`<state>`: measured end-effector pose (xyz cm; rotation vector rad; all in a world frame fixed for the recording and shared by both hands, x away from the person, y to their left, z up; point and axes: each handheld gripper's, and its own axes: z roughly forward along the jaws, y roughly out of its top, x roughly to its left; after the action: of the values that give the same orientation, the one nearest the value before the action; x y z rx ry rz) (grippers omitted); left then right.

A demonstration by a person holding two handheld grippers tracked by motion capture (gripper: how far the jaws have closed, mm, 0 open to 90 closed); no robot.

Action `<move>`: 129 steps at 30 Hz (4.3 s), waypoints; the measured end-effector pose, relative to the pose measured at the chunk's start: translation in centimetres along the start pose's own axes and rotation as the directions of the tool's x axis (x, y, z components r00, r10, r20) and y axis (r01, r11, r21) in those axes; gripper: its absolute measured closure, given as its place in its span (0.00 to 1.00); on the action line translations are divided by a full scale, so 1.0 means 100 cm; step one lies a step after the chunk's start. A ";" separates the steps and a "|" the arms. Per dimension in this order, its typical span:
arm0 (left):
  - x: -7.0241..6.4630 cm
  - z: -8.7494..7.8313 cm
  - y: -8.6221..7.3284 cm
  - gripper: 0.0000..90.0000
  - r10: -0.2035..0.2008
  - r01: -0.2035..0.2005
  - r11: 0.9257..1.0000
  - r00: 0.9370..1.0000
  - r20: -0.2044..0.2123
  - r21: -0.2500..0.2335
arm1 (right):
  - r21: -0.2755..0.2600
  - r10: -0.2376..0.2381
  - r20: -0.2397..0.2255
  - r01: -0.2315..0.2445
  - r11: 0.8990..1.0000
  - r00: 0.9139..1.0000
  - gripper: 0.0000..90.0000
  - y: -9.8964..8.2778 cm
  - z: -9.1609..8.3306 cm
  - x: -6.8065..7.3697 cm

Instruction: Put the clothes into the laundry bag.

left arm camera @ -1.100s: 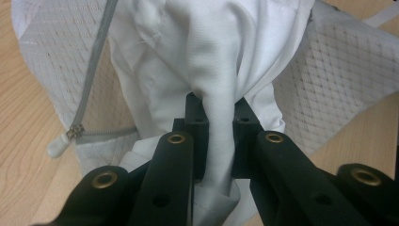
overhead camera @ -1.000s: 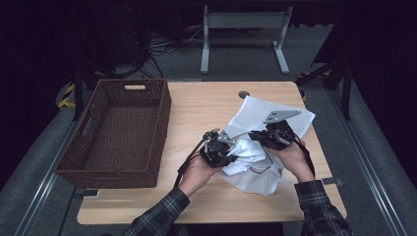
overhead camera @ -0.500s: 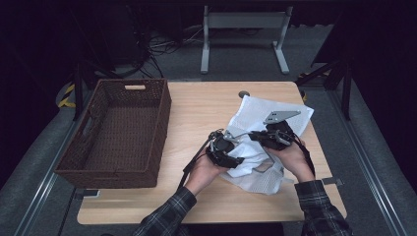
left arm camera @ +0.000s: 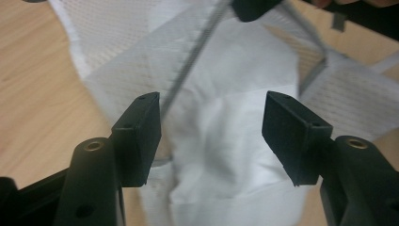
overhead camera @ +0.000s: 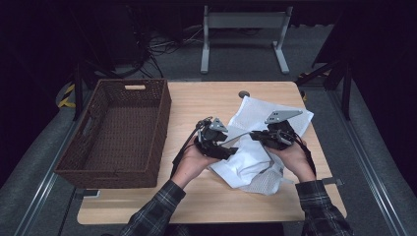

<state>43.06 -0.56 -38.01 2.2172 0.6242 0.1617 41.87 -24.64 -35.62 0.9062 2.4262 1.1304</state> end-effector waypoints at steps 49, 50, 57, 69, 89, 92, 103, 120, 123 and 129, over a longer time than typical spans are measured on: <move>0.024 0.034 0.007 0.99 0.048 -0.048 0.988 0.999 0.003 0.147 | 0.197 0.042 0.128 -0.067 0.978 0.991 0.73 -0.101 -0.032 0.012; 0.024 0.033 0.007 0.99 0.049 -0.049 0.988 0.999 0.004 0.150 | 0.195 0.049 0.126 -0.074 0.978 0.991 0.79 -0.102 -0.032 0.011; 0.019 0.024 0.001 0.99 0.041 -0.045 0.987 0.999 0.032 0.153 | 0.167 0.057 0.136 -0.080 0.983 0.989 0.96 -0.099 -0.035 -0.002; 0.008 0.008 -0.019 0.99 0.020 -0.034 0.989 0.995 0.095 0.146 | 0.091 0.068 0.140 -0.081 0.993 0.988 0.97 -0.070 -0.006 -0.043; 0.006 0.005 -0.031 0.99 -0.005 -0.010 0.990 0.995 0.100 0.144 | 0.021 0.009 -0.056 -0.008 1.000 0.998 0.50 -0.052 -0.023 0.002; 0.006 0.006 -0.031 0.99 -0.003 -0.011 0.989 0.995 0.100 0.145 | 0.007 -0.050 -0.126 0.051 0.999 0.991 0.50 -0.049 -0.020 0.026; 0.006 0.006 -0.031 0.99 -0.008 -0.008 0.989 0.994 0.107 0.149 | 0.078 -0.192 -0.276 0.221 0.972 0.942 0.43 -0.043 0.022 0.078; 0.004 0.008 -0.032 0.99 -0.011 -0.006 0.986 0.994 0.107 0.165 | 0.223 -0.263 -0.272 0.327 0.919 0.926 0.71 -0.061 0.065 0.086; 0.004 0.008 -0.032 0.99 -0.009 -0.009 0.986 0.994 0.107 0.164 | 0.219 -0.265 -0.261 0.325 0.920 0.928 0.85 -0.061 0.064 0.085; 0.004 0.009 -0.032 0.99 -0.009 -0.009 0.986 0.994 0.112 0.164 | 0.217 -0.248 -0.259 0.307 0.927 0.933 0.93 -0.059 0.063 0.081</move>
<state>42.43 0.82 -41.00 2.3666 0.5936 -0.0162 36.56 -18.56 -44.30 0.4896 2.8253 0.8733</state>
